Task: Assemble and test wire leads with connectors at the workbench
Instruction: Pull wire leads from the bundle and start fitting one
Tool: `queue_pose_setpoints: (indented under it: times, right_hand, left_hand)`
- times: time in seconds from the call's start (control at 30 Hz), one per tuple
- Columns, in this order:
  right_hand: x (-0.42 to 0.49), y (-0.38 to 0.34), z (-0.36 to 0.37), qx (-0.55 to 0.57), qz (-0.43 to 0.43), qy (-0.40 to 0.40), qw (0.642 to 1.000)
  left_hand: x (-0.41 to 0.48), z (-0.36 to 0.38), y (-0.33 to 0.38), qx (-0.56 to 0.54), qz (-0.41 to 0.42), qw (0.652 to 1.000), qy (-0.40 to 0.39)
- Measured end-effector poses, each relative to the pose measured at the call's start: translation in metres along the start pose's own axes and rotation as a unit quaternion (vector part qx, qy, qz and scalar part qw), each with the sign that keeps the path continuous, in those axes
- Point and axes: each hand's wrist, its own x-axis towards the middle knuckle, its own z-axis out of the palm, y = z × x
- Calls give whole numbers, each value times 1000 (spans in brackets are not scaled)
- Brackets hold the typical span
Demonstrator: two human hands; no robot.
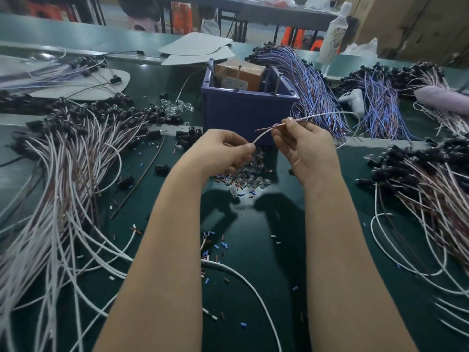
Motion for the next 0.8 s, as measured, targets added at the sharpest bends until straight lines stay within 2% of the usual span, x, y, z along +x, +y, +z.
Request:
queue_pose_setpoints:
  times: [0.1,0.27,0.43,0.63,0.8]
  right_hand:
    - [0,-1,-3,-1,-1,5,1000]
    - [2,-2,-5,-45,5,0,999]
    - [0,3,-1,-93,29,-58,994]
    - [-2,4,-2,-83,38,-113,989]
    - [-5,4,0,-129,29,-160,978]
  left_hand:
    - [-1,4,-1,11,0,1000,-13]
    - [0,3,2,44,35,998,12]
    - [2,5,5,124,87,987,61]
    - [2,5,7,240,109,963,54]
    - [1,5,9,277,121,952,45]
